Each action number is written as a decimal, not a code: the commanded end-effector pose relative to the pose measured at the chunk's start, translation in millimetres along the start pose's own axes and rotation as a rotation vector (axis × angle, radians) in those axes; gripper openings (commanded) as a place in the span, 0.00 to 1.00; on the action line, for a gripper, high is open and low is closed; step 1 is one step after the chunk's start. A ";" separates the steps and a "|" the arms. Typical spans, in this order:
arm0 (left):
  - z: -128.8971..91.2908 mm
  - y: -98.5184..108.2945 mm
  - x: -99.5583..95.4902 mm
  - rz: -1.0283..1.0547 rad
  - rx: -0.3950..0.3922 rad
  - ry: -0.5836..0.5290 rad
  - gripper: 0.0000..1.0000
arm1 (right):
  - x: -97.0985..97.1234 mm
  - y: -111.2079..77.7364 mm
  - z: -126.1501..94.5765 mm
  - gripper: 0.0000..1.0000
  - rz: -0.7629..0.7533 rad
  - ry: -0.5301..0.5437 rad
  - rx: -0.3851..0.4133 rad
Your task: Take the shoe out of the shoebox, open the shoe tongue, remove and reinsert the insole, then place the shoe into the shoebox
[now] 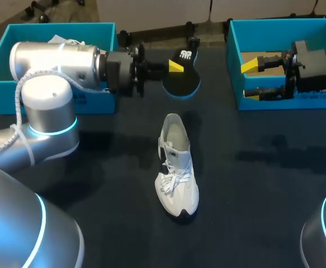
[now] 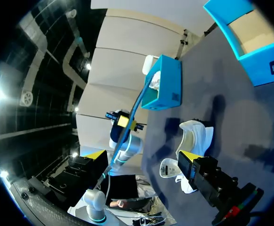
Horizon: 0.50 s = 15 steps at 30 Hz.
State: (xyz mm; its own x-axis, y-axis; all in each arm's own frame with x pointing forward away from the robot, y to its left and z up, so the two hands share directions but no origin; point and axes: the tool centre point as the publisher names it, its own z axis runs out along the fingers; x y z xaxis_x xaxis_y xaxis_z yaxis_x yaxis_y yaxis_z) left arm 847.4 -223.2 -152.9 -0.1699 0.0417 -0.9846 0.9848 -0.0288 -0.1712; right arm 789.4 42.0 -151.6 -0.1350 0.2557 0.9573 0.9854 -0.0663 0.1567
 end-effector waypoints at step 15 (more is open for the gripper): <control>3.7 -2.6 9.7 0.254 -0.097 -0.056 0.00 | 2.7 -1.3 17.7 1.00 -0.009 0.001 0.015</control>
State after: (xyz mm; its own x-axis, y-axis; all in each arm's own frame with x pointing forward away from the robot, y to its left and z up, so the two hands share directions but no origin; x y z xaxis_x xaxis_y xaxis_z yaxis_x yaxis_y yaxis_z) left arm 844.7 -225.1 -161.0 0.0812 -0.0088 -0.9967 0.9950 0.0590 0.0806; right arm 787.3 53.6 -152.3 -0.1446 0.2538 0.9564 0.9856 -0.0491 0.1621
